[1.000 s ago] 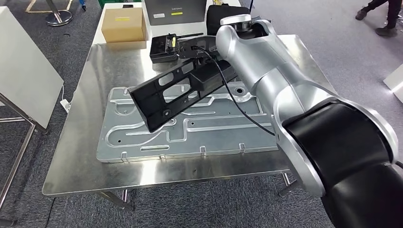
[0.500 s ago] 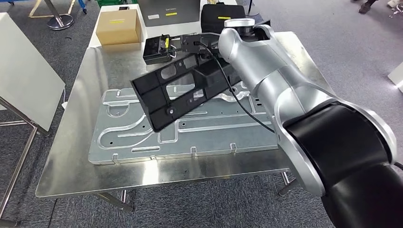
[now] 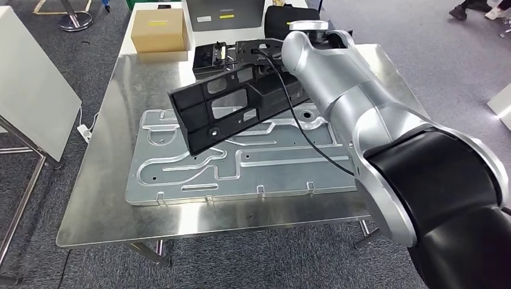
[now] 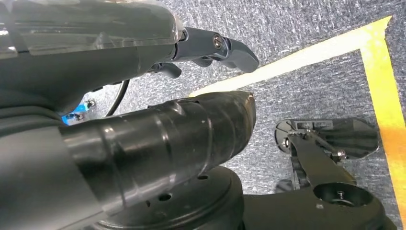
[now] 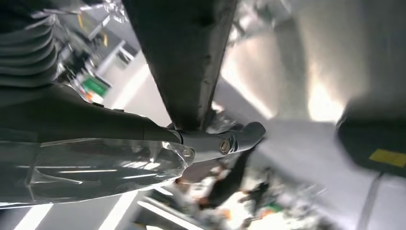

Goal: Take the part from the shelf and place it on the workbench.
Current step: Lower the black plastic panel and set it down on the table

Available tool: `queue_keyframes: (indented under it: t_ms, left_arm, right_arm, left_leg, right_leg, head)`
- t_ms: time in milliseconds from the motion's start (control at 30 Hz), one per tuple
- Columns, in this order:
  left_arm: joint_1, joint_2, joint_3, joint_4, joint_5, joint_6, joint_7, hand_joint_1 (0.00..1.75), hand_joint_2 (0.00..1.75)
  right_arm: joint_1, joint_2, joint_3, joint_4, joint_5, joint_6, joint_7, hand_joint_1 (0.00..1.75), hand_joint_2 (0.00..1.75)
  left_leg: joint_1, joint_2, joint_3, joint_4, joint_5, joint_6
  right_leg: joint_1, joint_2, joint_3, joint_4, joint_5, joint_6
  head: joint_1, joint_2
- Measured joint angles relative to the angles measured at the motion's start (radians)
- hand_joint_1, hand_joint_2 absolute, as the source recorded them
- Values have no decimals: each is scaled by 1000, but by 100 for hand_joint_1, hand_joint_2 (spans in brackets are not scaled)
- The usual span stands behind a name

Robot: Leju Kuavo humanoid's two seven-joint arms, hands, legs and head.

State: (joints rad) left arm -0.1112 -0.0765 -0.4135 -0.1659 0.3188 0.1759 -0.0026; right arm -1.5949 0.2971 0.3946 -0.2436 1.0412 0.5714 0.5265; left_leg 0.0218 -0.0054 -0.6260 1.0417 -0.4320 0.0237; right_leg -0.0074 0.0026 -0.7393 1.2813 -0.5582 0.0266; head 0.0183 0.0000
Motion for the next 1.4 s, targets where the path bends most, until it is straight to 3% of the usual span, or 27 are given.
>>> queue_keyframes:
  t_ms: [33,67,133,200,267,367,433,500,567,600,667,733,833,900,1000,1067,1100,1200,1267,1333,1400]
  left_arm:
    - [0,0,-1,0,1,0,0,0,0]
    - [1,0,-3,0,2,1,1,0,0]
    - [1,0,-6,0,2,1,1,0,0]
    - [0,-1,-9,0,2,1,1,0,0]
    - [0,-3,-10,0,2,1,1,0,0]
    - [0,-3,-11,0,2,0,1,0,0]
    - [1,-3,-12,0,4,0,0,0,0]
    - [1,-3,-12,0,6,0,0,0,0]
    - [1,-3,-13,0,8,0,0,0,0]
    - [1,-3,-13,0,10,0,0,0,0]
    - [-1,-3,-13,0,11,0,-1,0,0]
    - [-1,-2,-14,0,13,0,-3,0,0]
    - [0,-2,-14,0,19,2,-7,0,0]
    - [-1,-2,-14,0,23,5,-9,0,0]
    - [-2,-2,-15,0,24,6,-11,0,0]
    - [-2,-2,-16,0,27,6,-11,0,0]
    - [-1,-2,-17,0,29,7,-11,0,0]
    - [-2,-2,-20,0,32,7,-11,0,0]
    - [-1,-3,-22,0,35,9,-12,0,0]
    - [-1,-3,-22,0,40,12,-12,0,0]
    - [0,-3,-23,0,42,12,-12,0,0]
  right_arm:
    - [4,-2,0,0,-1,-30,11,0,0]
    - [6,-4,-1,-1,-2,-48,17,0,0]
    - [6,-5,-1,-4,-3,-59,21,0,0]
    - [5,-6,-2,-9,-3,-62,22,0,0]
    - [6,-5,-2,-11,-3,-61,22,0,0]
    - [5,-5,-2,-10,4,4,6,0,0]
    - [3,-4,-2,-9,14,63,-10,0,0]
    - [4,-3,1,-5,22,100,-24,0,0]
    - [9,-3,4,-1,29,123,-33,0,0]
    - [10,-3,6,1,34,127,-35,0,0]
    - [9,-3,13,1,46,137,-40,0,0]
    - [6,-5,21,1,56,144,-44,0,0]
    - [6,-7,28,1,63,150,-52,0,0]
    - [6,-11,29,0,61,134,-54,0,0]
    - [9,-17,31,-1,64,99,-58,0,0]
    - [14,-22,34,2,68,111,-62,0,0]
    - [18,-24,35,3,67,103,-56,0,0]
    - [18,-25,36,0,69,97,-46,0,0]
    - [19,-25,36,-1,64,62,-40,0,0]
    - [22,-25,36,-2,56,20,-35,0,0]
    - [19,-25,36,-1,54,61,-37,0,0]
  left_leg:
    - [-1,0,0,0,0,1]
    - [-1,-1,1,1,-1,1]
    - [-2,-2,3,1,-1,0]
    - [-5,-1,3,1,-3,-4]
    - [-6,-1,2,-1,-2,-12]
    - [-6,-1,-2,6,-11,-25]
    - [-5,0,-33,79,-57,-31]
    - [-4,0,-89,205,-113,-36]
    - [-2,0,-116,259,-116,-40]
    - [-1,0,-103,229,-91,-42]
    - [0,1,-42,104,-31,-42]
    - [-3,0,-1,17,-6,-35]
    - [-5,-1,2,1,-3,-19]
    - [-2,0,5,-7,2,-7]
    - [-1,2,6,-10,4,3]
    - [-1,1,7,-10,4,4]
    - [-1,0,7,-10,4,4]
    - [-3,-1,8,-8,1,-2]
    - [-5,-1,6,-9,2,-11]
    - [-6,-1,5,-12,4,-21]
    - [-5,-1,-2,8,-14,-29]
  right_leg:
    - [0,0,-18,36,-6,0]
    - [0,0,-20,36,7,-2]
    - [2,0,30,-73,73,-12]
    - [10,1,89,-197,119,-23]
    - [16,1,106,-236,123,-27]
    - [11,-2,112,-251,130,-41]
    - [6,-6,119,-261,135,-53]
    - [7,-6,119,-261,135,-59]
    - [7,-5,118,-257,133,-59]
    - [7,-4,118,-254,131,-57]
    - [6,-2,116,-245,125,-50]
    - [8,-1,111,-236,121,-41]
    - [10,0,107,-236,122,-27]
    - [7,0,94,-205,98,-17]
    - [2,-1,17,-34,14,-6]
    - [-1,-1,-19,38,0,-3]
    - [-2,-1,-12,20,20,-4]
    - [-1,-1,77,-171,111,-13]
    - [5,0,108,-237,125,-18]
    - [6,1,110,-244,126,-25]
    - [3,-1,117,-256,131,-37]
  head:
    - [0,0]
    - [0,0]
    - [0,0]
    - [0,0]
    - [0,0]
    - [0,0]
    - [-1,0]
    - [-1,0]
    - [-1,0]
    - [-1,0]
    - [-1,0]
    - [-1,0]
    - [-1,0]
    - [0,0]
    - [0,0]
    - [0,0]
    - [0,0]
    - [0,0]
    - [0,0]
    - [-1,0]
    - [-1,0]
